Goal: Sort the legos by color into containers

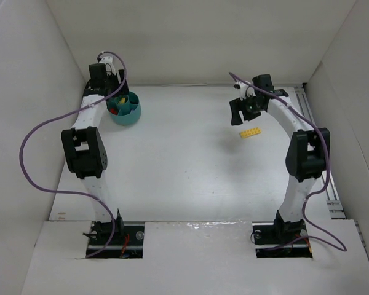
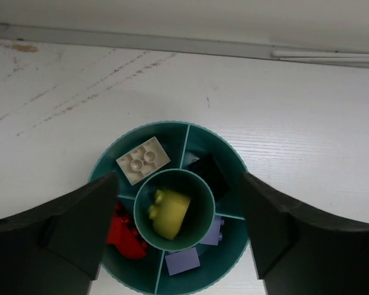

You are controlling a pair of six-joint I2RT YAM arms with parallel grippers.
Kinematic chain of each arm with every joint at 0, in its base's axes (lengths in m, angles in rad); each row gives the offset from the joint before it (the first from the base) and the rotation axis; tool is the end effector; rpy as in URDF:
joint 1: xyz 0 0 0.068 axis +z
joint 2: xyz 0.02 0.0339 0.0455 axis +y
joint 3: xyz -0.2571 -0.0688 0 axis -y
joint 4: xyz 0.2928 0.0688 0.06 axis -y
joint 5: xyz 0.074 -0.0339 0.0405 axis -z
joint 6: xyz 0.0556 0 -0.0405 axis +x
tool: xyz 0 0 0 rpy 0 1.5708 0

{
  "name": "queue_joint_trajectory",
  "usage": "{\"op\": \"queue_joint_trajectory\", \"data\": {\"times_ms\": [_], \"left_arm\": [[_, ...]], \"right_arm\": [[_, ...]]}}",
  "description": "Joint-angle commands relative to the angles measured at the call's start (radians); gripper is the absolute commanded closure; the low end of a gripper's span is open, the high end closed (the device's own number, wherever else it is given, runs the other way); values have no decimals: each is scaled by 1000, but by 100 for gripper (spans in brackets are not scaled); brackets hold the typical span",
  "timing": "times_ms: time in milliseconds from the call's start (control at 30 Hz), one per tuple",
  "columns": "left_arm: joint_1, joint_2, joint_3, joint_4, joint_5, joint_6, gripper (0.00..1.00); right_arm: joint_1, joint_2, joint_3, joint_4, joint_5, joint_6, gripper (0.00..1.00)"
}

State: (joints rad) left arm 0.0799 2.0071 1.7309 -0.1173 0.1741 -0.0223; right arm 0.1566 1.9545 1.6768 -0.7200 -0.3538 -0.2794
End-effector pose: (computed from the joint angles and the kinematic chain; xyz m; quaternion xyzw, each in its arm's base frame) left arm 0.5447 0.0339 0.2750 0.0059 0.8299 -0.0563 0.5550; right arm 0.4738 0.0943 0.2233 -0.2528 0.9111 0.1514 0.2881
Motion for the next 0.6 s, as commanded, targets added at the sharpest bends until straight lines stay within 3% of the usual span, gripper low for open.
{"op": "queue_joint_trajectory", "data": {"times_ms": [0,67,200,267,300,367,567], "left_arm": [[-3,-57,71,47,48,13,24],[-3,-82,87,47,97,22,0],[6,-120,133,28,117,-79,0],[20,-120,170,10,380,-44,0],[20,-129,186,-11,518,75,0],[20,-143,187,-64,789,162,0],[-28,-179,104,-44,975,168,1]], "right_arm": [[-57,-28,-6,51,47,-50,23],[-71,-28,4,51,59,-75,23],[-94,-37,14,5,70,-179,24],[-106,-57,3,-28,82,-301,27],[-117,-57,3,-44,93,-355,27],[-141,-88,-28,-90,93,-513,29],[-154,-131,-115,-99,68,-837,30]]}}
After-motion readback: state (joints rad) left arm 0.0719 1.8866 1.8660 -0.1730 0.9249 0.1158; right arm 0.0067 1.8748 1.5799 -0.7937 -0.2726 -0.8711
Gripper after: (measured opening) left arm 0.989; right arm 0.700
